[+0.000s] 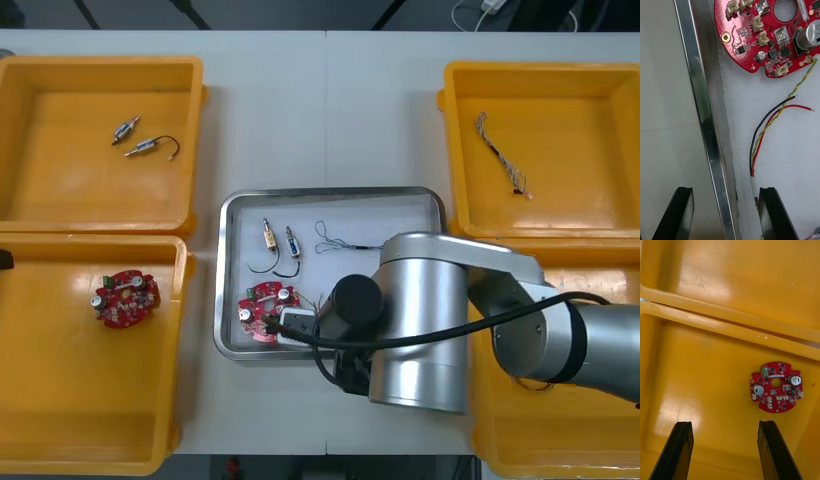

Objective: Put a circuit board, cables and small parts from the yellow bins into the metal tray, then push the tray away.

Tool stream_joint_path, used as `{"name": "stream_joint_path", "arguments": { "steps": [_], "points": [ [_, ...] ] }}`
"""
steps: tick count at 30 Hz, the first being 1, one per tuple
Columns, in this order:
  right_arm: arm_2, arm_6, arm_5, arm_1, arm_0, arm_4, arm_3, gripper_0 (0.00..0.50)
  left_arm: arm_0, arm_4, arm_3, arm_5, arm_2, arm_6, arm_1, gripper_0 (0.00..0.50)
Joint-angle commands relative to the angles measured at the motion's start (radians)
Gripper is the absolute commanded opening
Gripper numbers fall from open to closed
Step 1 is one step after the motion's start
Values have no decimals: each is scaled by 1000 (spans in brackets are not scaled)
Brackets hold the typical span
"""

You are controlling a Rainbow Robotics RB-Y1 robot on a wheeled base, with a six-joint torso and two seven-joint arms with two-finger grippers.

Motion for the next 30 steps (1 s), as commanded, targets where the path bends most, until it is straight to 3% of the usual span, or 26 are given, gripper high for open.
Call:
{"name": "stream_joint_path", "arguments": {
  "steps": [1, 11, 18, 20, 21, 22, 23, 24, 30],
  "points": [
    [66, 22, -25, 49, -31, 59, 28, 500, 22, 20, -52, 22, 44, -72, -13, 500],
    [153, 39, -64, 77, -29, 134, 88, 500, 22, 30, -55, 22, 45, -72, -14, 500],
    [169, 45, -72, 80, -29, 145, 94, 490, 23, 30, -55, 22, 45, -72, -14, 500],
    [173, 50, -74, 84, -29, 157, 94, 337, 23, 30, -55, 22, 45, -72, -14, 500],
    [178, 51, -72, 84, -29, 166, 94, 154, 23, 30, -55, 22, 45, -72, -14, 500],
    [181, 53, -74, 87, -29, 174, 94, 154, 23, 30, -55, 22, 45, -72, -14, 500],
    [181, 55, -74, 86, -29, 177, 94, 37, 23, 30, -55, 22, 45, -72, -14, 500],
    [183, 58, -74, 86, -29, 183, 95, 0, 23, 30, -55, 22, 45, -72, -14, 500],
    [183, 82, -77, 84, -29, 218, 94, 0, 23, 30, -55, 22, 45, -72, -14, 500]
  ]
}}
